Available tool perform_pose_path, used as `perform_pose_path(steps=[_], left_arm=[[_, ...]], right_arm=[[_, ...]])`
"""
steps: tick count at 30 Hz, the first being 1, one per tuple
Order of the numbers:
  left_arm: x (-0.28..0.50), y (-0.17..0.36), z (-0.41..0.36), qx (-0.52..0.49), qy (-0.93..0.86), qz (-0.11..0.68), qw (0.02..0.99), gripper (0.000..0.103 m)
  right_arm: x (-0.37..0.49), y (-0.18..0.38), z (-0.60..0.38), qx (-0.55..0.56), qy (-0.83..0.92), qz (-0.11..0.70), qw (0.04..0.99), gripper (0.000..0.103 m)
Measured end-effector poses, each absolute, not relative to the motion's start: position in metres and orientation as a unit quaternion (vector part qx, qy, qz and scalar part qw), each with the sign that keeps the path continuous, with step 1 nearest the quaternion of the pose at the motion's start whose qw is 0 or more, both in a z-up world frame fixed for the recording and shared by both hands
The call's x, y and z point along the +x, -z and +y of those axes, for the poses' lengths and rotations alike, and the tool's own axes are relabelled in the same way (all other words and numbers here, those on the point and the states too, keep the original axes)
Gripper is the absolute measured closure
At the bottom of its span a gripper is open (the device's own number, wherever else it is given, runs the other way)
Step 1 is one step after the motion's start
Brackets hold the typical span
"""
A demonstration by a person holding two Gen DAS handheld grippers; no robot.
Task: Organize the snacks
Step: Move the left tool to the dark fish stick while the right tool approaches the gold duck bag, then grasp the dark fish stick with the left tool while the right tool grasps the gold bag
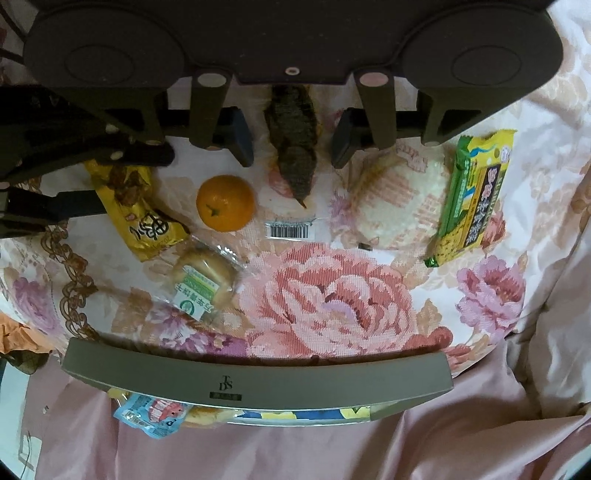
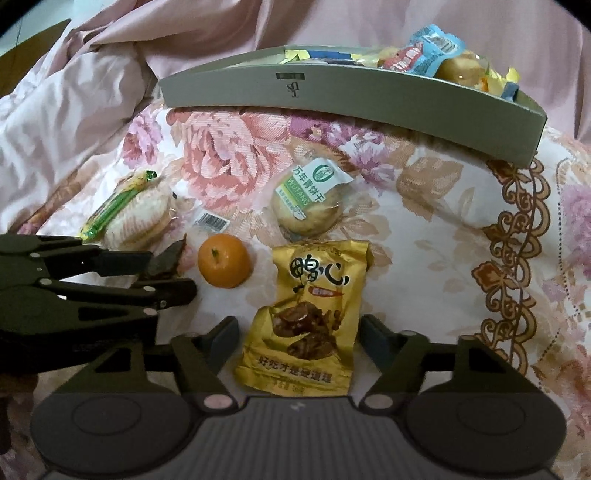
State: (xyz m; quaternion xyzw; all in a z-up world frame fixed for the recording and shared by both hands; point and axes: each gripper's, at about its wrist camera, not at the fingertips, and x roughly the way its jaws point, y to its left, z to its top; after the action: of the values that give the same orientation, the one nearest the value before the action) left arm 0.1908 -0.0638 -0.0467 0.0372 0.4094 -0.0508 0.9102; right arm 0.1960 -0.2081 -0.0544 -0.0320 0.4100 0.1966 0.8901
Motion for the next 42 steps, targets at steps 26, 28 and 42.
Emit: perform_pose_path(steps=[26, 28, 42], left_arm=[[0.158, 0.029, -0.072, 0.062, 0.049, 0.365, 0.927, 0.057], [0.158, 0.028, -0.074, 0.063, 0.050, 0.361, 0.929, 0.057], [0.161, 0.000, -0.074, 0.012, 0.048, 0.289, 0.956, 0.056]], right_arm=[[0.145, 0.058, -0.168, -0.265, -0.179, 0.285, 0.904, 0.058], [0.144, 0.057, -0.168, -0.272, -0.176, 0.277, 0.904, 0.058], [0.143, 0.028, -0.184, -0.232, -0.138, 0.194, 0.943, 0.058]])
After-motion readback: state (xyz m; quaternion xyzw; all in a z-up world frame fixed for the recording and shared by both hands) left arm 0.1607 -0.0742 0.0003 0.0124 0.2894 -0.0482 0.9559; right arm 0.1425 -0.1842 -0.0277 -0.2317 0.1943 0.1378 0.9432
